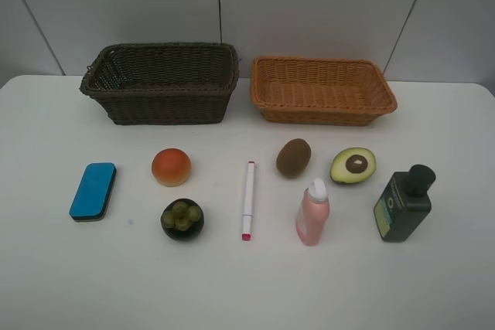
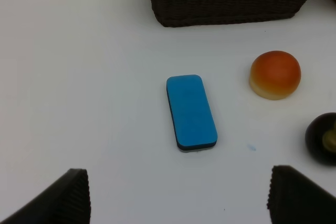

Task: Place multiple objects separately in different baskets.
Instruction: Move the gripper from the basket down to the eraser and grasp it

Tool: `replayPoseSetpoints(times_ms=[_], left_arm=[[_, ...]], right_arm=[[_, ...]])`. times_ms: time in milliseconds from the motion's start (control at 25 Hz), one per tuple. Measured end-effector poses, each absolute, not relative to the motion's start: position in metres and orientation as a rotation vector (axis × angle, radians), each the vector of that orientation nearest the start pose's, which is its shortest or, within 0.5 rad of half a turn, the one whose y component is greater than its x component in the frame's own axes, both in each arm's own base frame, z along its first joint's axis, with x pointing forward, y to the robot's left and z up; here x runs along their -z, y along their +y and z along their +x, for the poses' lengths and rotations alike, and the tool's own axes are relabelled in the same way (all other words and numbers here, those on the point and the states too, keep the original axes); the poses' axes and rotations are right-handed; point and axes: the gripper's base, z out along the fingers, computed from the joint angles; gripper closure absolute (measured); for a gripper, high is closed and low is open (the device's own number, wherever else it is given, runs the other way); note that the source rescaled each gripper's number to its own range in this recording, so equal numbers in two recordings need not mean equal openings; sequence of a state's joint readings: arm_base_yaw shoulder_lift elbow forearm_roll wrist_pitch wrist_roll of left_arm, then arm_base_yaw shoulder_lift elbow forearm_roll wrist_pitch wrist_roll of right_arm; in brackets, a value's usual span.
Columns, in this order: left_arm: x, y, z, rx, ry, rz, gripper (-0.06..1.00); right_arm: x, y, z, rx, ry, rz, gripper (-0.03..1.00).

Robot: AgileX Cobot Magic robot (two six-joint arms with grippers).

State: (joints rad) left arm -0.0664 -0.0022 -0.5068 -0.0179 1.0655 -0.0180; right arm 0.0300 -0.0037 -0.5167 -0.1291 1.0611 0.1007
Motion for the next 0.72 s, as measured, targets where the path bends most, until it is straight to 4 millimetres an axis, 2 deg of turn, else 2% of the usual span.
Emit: replayPoseSetpoints(times_ms=[720], left_arm=[[-0.2788,-0.0010,-0.0063,0.074,2.040,0.050,0.12]], right_arm=[[-0.2824,-0.0105,-0.0075,0.071,2.017,0.079,-0.03]])
